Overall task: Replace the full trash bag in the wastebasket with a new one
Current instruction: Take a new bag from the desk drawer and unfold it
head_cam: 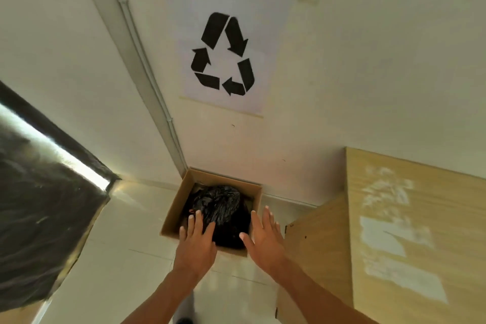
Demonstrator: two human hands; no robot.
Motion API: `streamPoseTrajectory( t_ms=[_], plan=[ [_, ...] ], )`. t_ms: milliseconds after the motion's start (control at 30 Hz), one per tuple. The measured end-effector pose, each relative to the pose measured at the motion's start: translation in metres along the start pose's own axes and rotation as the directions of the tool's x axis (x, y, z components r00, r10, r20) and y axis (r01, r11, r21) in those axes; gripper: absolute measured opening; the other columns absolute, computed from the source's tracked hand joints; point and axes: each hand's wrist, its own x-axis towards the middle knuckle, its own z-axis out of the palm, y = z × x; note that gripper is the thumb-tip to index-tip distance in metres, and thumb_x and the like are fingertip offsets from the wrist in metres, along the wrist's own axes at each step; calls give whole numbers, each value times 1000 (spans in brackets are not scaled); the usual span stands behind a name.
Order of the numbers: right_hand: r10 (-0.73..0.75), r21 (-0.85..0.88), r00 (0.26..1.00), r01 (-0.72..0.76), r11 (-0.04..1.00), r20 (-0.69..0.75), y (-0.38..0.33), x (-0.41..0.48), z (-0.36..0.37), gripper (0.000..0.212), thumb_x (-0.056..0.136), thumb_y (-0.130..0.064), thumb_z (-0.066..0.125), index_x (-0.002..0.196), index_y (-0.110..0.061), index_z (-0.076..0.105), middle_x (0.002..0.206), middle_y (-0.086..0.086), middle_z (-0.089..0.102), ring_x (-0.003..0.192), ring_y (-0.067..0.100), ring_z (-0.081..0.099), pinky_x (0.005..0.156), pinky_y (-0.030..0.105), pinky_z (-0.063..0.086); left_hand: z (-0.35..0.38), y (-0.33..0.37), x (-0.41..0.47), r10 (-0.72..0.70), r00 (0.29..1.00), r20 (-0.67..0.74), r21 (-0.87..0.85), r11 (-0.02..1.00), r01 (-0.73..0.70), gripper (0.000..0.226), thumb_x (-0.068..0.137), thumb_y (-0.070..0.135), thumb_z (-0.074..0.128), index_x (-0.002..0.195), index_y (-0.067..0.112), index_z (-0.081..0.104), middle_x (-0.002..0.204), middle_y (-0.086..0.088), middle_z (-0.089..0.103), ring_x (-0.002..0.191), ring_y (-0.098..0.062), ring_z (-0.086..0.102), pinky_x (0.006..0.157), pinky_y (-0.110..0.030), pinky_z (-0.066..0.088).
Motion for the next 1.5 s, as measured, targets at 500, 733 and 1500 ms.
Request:
streamPoseTrajectory(
  t_ms=[500,733,1500],
  plan=[
    [14,150,968,24,988,-249,80,-265,-111,58,105,-40,35,157,-19,19,167,12,3,153,32,7,118,47,28,-118,195,-171,179,979,-99,45,983,-176,53,104,30,40,155,19,29,166,-18,8,153,-39,10,119,-55,21],
    [77,138,938,-31,990,-338,168,-406,-115,54,106,-39,36,155,-19,26,167,11,7,153,29,9,114,47,33,-103,310,-266,320,943,-86,70,947,-315,56,100,28,43,154,18,30,164,-18,17,149,-39,19,113,-56,31],
    [440,208,817,-388,898,-373,677,-764,-163,47,106,-31,38,151,-18,37,163,12,20,152,31,15,112,50,32,15,854,-452,650,759,39,36,758,-652,54,100,22,43,152,18,31,163,-17,20,147,-38,25,113,-56,30]
  ],
)
